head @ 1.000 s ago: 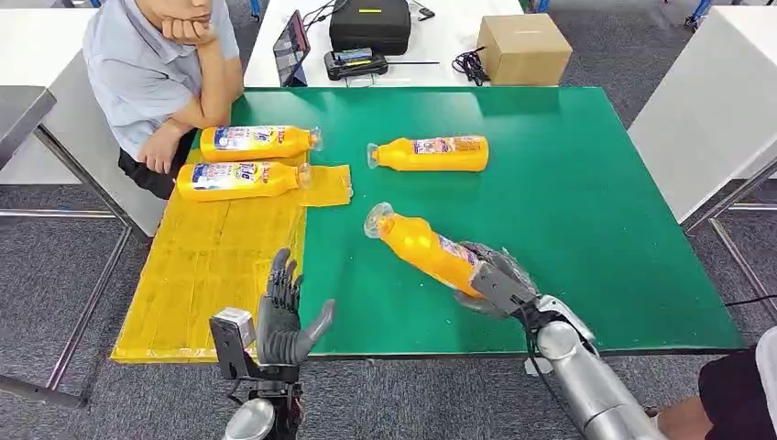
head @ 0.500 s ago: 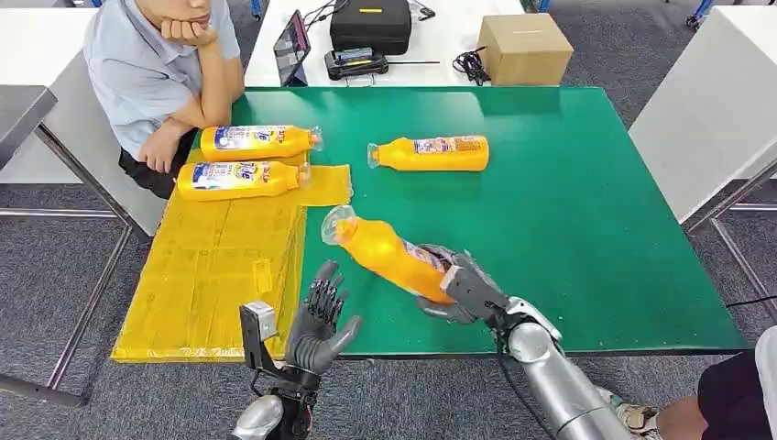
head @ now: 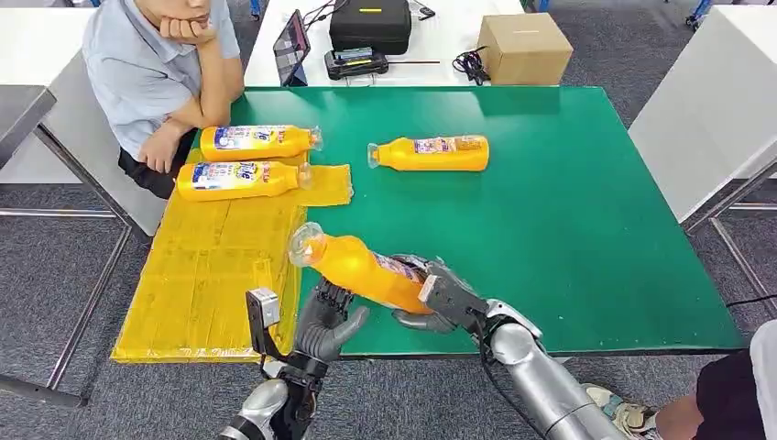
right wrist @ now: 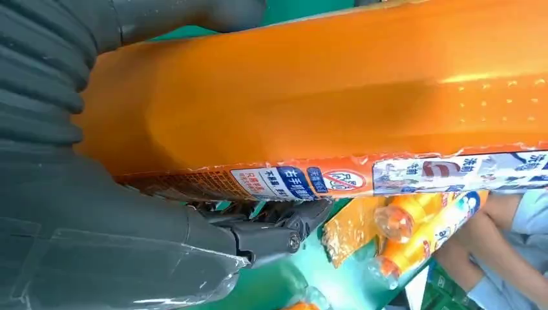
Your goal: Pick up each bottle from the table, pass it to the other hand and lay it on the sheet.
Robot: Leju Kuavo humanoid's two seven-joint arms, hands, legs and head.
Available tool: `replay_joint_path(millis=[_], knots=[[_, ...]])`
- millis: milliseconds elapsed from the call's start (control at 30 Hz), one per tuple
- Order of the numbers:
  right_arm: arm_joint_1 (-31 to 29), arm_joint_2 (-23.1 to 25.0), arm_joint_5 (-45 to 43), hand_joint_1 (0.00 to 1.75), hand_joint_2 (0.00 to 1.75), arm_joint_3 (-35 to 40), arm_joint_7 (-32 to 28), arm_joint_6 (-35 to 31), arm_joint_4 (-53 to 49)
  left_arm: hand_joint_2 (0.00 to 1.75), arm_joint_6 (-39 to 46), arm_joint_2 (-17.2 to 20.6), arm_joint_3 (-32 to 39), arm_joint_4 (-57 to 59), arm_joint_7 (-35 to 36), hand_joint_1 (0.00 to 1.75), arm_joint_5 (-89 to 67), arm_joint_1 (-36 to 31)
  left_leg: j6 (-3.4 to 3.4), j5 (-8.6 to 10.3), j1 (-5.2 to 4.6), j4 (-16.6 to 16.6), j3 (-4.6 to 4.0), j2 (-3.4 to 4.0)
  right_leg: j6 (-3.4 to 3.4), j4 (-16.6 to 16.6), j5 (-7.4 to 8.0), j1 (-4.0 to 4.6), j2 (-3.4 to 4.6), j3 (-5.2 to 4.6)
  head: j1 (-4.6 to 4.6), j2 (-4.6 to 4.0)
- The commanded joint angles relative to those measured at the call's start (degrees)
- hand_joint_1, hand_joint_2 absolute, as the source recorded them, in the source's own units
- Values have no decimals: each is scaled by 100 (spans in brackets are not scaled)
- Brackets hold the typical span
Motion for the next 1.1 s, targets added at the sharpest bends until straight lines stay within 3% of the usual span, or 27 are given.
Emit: replay_joint_path(millis=[33, 500, 533, 567, 767, 900, 967, 1033, 1100], knots=[[-323, -16, -15, 175, 175, 380, -21, 19, 312, 175, 240, 27, -200, 260, -217, 0, -321, -308, -13, -9, 10, 5, 14, 8, -15, 0, -5, 10, 4, 14, 2, 0], [-582, 21, -74, 175, 175, 637, 21, 97, 526, 175, 719, -117, -203, 702, -438, 0, -471, -605, -8, -3, 4, -2, 11, 6, -9, -2, -2, 4, 4, 10, 0, 0], [-582, 21, -74, 175, 175, 637, 21, 97, 526, 175, 719, -117, -203, 702, -438, 150, -471, -605, -13, -9, 10, 3, 18, 10, -15, -2, -5, 10, 6, 18, 2, 0], [-618, 28, -87, 175, 175, 642, 28, 106, 564, 175, 677, -132, -178, 711, -421, 169, -420, -618, -11, -8, 9, 1, 17, 10, -14, -2, -4, 9, 7, 16, 2, 0], [-614, 0, -100, 175, 175, 662, 32, 92, 599, 175, 691, -166, -151, 697, -454, 175, -377, -668, -9, -5, 8, 2, 12, 6, -11, -2, -3, 8, 3, 13, 2, 0], [-593, -2, -121, 162, 175, 642, 28, 72, 634, 175, 702, -157, -144, 644, -459, 175, -360, -668, -8, -3, 6, 0, 9, 4, -10, -2, -1, 6, 2, 9, 2, 0], [-576, -26, -120, 164, 175, 635, 24, 63, 646, 175, 700, -166, -148, 634, -459, 175, -360, -674, -10, -6, 8, 2, 13, 6, -12, -2, -3, 9, 2, 14, 2, 0], [-576, -39, -116, 155, 175, 635, 27, 44, 679, 175, 680, -144, -165, 563, -452, 175, -361, -650, -13, -10, 12, 6, 17, 4, -16, 0, -7, 12, -1, 20, 2, 0], [-570, -36, -107, 129, 175, 612, 26, 4, 725, 175, 695, -125, -164, 512, -455, 175, -369, -629, -7, -3, 5, 0, 9, 2, -9, -2, -2, 5, 0, 9, 2, 0]])
